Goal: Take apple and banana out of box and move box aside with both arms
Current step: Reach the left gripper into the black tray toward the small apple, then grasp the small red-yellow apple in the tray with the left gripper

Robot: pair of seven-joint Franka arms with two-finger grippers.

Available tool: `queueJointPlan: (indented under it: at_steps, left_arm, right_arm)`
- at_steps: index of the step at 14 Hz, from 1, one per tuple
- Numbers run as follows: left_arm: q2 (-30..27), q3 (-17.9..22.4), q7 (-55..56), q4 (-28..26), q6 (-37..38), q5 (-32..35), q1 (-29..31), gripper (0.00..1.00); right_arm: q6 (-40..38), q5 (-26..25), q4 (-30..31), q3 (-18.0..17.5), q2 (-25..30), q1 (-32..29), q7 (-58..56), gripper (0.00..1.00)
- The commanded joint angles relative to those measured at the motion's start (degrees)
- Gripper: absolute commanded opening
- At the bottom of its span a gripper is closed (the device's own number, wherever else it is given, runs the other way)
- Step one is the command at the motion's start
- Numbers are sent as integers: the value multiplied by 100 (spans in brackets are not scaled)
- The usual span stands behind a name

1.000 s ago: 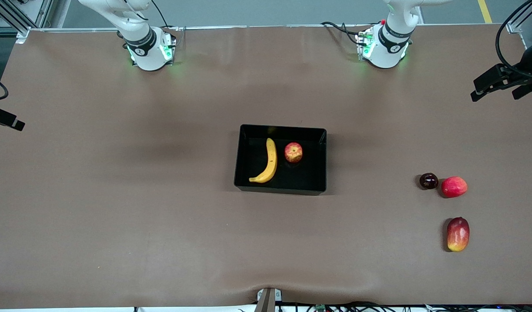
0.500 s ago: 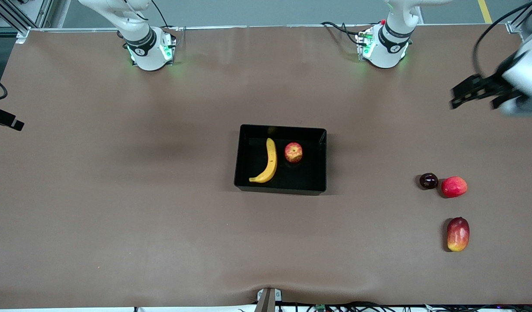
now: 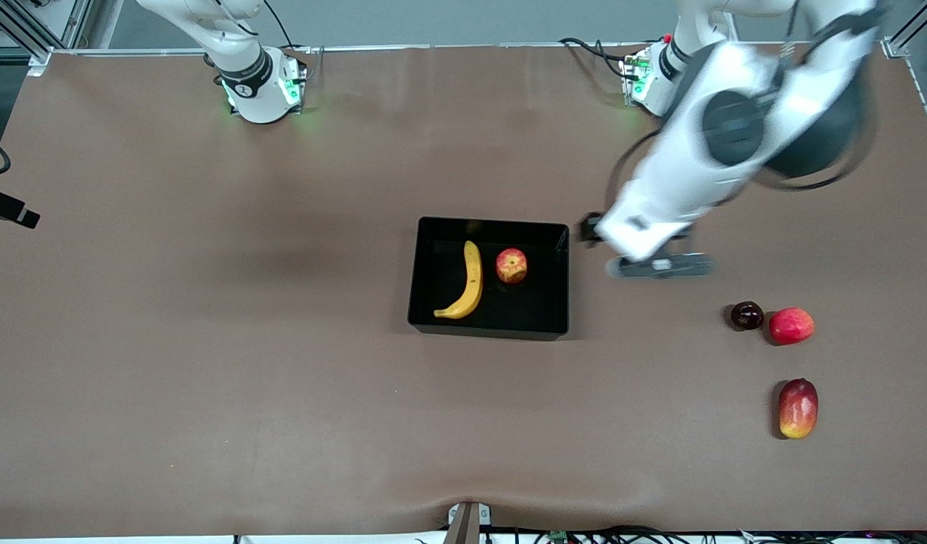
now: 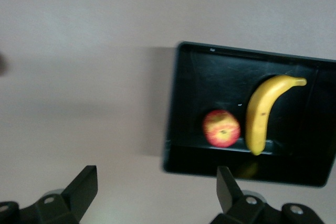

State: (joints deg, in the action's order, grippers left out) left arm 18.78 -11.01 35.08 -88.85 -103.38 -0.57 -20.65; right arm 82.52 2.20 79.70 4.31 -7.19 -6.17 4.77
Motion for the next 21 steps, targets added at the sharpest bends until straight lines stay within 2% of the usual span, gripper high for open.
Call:
queueJointPlan:
  at_steps: [1,3,6,13,14,16,17,21]
  left_arm:
    - [388,38,954,-438,-1048,145,-438,100]
    - [853,29,1473,-555,-1596,478,-641,100]
    - [1505,29,1993,-484,-1721,760,-923,100]
    - [2086,20,2468,-511,-2010,760,-1143,100]
    - [2095,20,2460,-511,-2063,760,-1143,93]
    - [2095,20,2425,-502,-2064,760,-1143,23]
    - [2051,20,2346,-484,-2055,760,-1134,0]
    - [1824,55,1837,-28,-1836,787,-1134,0]
  right_arm:
    - [-17,17,-42,-18,-11,-7,-29,100]
    - [-17,8,-42,-18,-28,-7,-29,100]
    - [-17,8,-42,-18,-55,-16,-29,100]
    - [-17,8,-42,-18,-81,-51,-29,100]
    - [-17,0,-42,-18,-81,-51,-29,100]
    - [-17,17,-42,-18,-81,-51,-29,100]
    - [-17,8,-42,-18,-81,-42,-29,100]
    - [-17,35,-42,-18,-81,-60,-29,100]
